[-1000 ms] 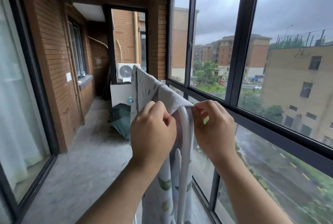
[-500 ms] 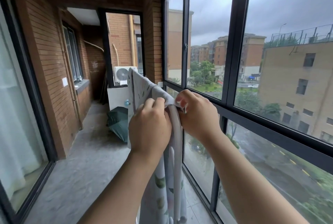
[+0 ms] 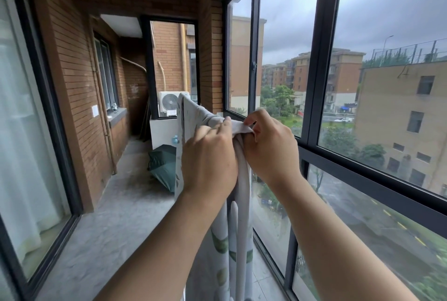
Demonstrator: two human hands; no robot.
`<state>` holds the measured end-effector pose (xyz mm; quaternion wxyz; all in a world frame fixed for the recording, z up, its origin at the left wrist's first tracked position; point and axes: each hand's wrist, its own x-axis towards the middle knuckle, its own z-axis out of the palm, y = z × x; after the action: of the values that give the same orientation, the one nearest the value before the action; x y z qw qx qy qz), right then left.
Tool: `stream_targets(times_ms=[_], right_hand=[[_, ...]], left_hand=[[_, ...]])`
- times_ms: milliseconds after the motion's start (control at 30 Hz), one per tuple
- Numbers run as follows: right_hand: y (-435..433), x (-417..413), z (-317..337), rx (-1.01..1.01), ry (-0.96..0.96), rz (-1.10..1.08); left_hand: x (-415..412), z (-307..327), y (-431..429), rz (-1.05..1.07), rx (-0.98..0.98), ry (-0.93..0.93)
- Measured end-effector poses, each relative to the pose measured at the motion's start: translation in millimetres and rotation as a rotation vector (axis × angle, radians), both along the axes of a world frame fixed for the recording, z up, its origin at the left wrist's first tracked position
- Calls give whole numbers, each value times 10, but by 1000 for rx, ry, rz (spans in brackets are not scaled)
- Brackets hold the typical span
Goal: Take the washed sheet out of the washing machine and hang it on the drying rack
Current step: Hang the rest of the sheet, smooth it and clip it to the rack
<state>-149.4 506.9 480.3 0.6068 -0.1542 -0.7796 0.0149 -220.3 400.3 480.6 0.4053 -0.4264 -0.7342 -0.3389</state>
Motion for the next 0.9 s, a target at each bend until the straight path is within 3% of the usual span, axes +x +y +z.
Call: stream_targets(times_ms=[200,467,667,900], right_hand=[[-45,90,-232,116,1,-77],[-44,112,-264,57,41,-16],[-41,113,-323,-7,18,11],[-53,124,-288,-79,40,69]], left_hand=[[73,-188,-80,-53,-39,-55],[150,-215,-138,81,-73,-118],[101,-255,-136,74,-59,-13],[46,-232,-114,53,25,-60]])
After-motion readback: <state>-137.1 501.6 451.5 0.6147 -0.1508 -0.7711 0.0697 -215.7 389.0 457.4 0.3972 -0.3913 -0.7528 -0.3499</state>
